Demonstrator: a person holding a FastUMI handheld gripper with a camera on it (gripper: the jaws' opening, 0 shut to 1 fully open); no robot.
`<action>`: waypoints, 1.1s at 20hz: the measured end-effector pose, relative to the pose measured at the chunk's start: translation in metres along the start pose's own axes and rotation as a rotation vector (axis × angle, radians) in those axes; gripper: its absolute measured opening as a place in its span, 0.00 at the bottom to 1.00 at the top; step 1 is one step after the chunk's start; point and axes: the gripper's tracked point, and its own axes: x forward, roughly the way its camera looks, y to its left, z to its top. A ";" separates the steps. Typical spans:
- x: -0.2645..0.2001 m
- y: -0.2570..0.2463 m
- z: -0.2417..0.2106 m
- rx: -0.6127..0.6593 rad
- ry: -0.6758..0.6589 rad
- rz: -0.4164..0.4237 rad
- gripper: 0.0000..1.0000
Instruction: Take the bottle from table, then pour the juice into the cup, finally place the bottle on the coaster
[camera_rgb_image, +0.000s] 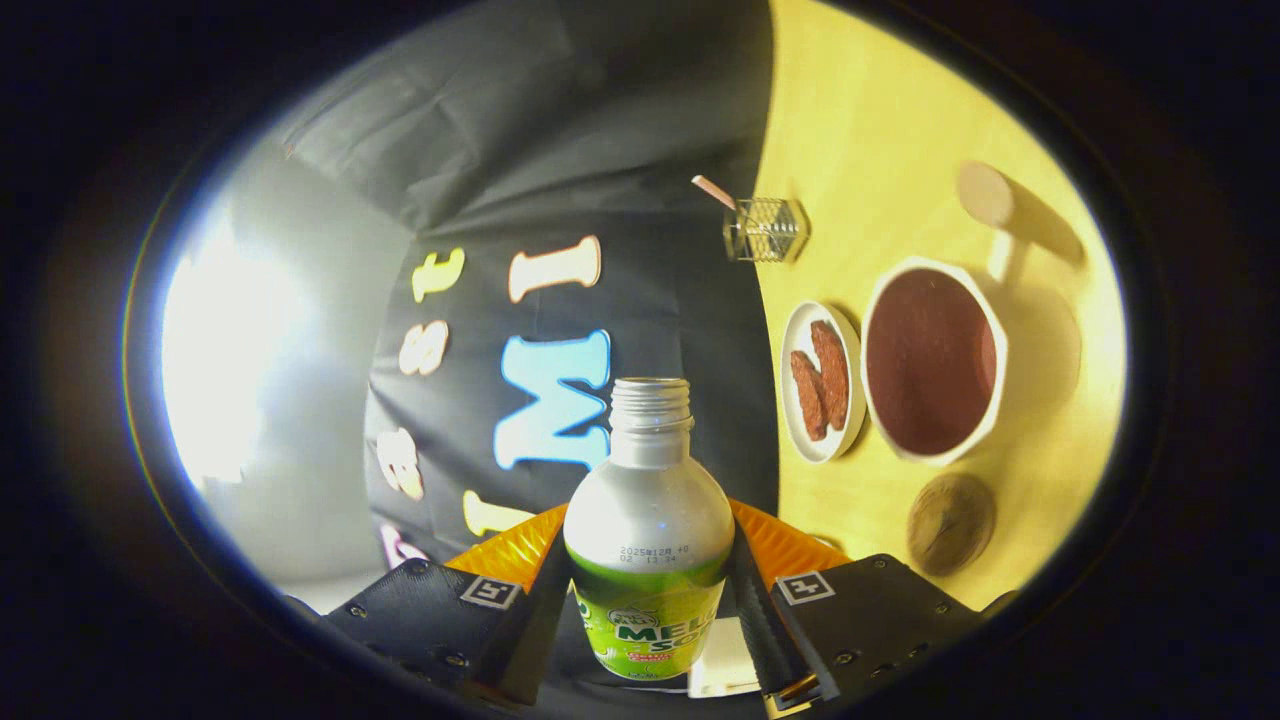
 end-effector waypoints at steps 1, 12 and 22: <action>-0.001 -0.001 0.002 -0.067 0.003 -0.008 0.78; -0.020 0.008 -0.006 -0.870 0.039 -0.168 0.78; -0.015 0.044 -0.044 -1.475 0.122 -0.124 0.78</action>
